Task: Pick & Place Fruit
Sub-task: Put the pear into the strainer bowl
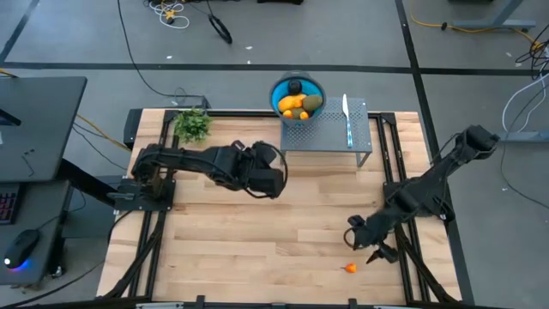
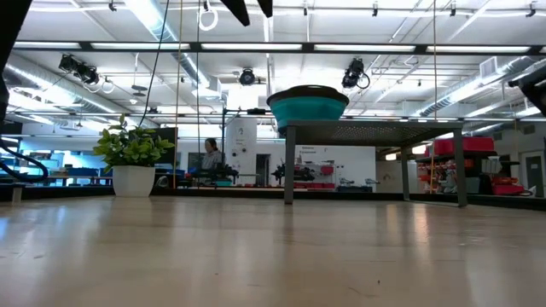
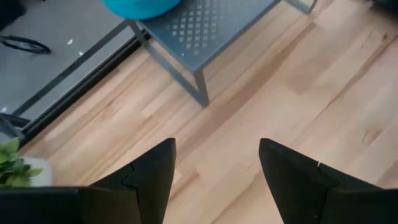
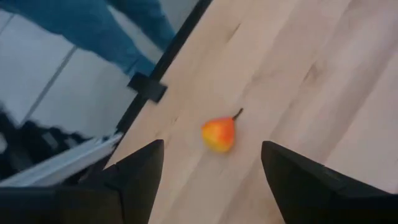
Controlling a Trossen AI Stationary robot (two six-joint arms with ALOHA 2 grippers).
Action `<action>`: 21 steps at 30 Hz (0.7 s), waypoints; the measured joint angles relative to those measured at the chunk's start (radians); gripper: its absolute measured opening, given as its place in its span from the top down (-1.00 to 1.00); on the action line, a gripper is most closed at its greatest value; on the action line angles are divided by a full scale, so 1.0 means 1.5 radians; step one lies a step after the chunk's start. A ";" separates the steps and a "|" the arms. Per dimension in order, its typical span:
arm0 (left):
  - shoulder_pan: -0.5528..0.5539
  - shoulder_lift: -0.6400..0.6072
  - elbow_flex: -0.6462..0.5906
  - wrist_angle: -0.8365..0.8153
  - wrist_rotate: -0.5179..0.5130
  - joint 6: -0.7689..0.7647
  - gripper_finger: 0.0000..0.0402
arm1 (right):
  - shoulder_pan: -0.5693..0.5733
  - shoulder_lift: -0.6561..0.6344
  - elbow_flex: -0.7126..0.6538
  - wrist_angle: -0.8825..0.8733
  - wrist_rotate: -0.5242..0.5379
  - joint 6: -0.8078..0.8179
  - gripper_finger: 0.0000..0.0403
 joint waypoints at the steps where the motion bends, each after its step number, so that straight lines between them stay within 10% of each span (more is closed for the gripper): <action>1: -0.004 0.000 0.000 -0.007 -0.002 0.000 -0.19 | 0.019 0.010 -0.001 0.016 0.030 0.019 -0.38; 21: -0.066 0.000 0.000 -0.044 -0.015 0.000 -0.19 | 0.209 0.240 -0.001 0.157 0.303 0.187 -0.25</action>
